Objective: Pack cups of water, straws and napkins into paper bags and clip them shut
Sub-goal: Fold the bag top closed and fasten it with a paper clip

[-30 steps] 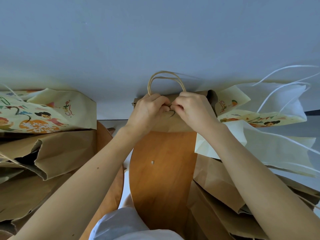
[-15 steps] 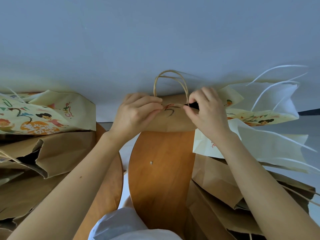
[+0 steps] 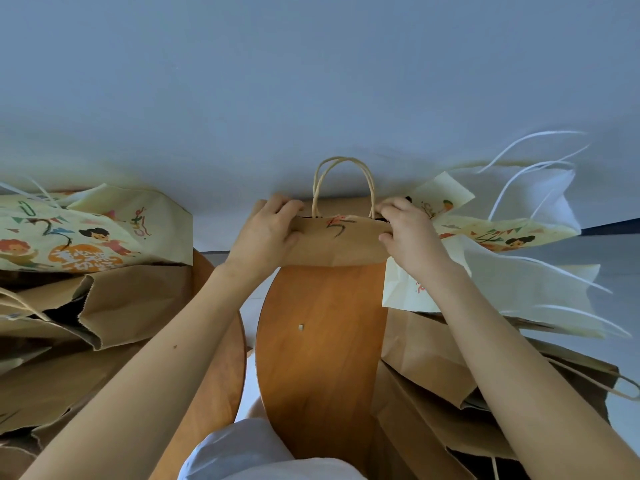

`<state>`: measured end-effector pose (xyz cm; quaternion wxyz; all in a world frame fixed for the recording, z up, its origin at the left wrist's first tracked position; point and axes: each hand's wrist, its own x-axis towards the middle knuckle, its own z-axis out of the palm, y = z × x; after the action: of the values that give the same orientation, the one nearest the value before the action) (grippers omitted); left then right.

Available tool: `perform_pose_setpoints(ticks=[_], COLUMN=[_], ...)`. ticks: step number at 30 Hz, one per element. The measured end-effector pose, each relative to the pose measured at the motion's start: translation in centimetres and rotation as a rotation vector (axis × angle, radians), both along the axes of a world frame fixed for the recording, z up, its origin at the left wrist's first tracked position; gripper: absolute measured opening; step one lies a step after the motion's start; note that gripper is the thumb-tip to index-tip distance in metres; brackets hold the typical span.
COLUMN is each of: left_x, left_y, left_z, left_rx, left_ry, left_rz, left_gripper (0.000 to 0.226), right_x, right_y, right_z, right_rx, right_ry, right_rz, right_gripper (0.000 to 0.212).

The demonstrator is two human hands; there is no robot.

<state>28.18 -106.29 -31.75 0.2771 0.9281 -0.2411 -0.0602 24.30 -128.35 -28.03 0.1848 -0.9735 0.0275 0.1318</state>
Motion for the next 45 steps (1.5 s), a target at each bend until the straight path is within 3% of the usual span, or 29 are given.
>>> perform_pose_setpoints(ticks=[2, 4, 12, 16, 27, 32, 39, 45], left_x=[0.2, 0.3, -1.7, -4.2, -20.5, -27.9, -34.7, -36.9], left_y=[0.1, 0.0, 1.2, 2.7, 7.8, 9.9, 14.3, 20.8], left_z=[0.0, 0.1, 1.6, 4.4, 9.3, 9.5, 8.9, 8.0], left_rx=[0.026, 0.049, -0.033, -0.085, -0.061, -0.072, -0.076, -0.053], left_ry=[-0.014, -0.075, -0.155, -0.243, -0.381, -0.368, -0.332, -0.267], left_rz=[0.014, 0.023, 0.084, 0.108, 0.305, 0.391, 0.45, 0.473], left_gripper=[0.022, 0.028, 0.026, 0.023, 0.02, 0.021, 0.02, 0.016], right_x=[0.0, -0.2, -1.7, -4.1, -16.0, -21.4, -26.1, -28.0], right_y=[0.2, 0.3, 1.0, 1.9, 5.8, 8.2, 12.6, 18.9], right_z=[-0.3, -0.5, 1.5, 3.9, 7.1, 7.9, 8.3, 7.5], right_rx=[-0.018, -0.074, -0.098, -0.067, 0.011, -0.049, -0.097, -0.023], right_ry=[-0.022, -0.027, -0.053, -0.2, -0.393, -0.535, -0.349, -0.327], right_rz=[-0.038, -0.054, -0.087, -0.063, 0.094, 0.219, 0.375, 0.392], right_gripper=[0.032, 0.025, 0.023, 0.019, 0.018, 0.015, 0.022, 0.022])
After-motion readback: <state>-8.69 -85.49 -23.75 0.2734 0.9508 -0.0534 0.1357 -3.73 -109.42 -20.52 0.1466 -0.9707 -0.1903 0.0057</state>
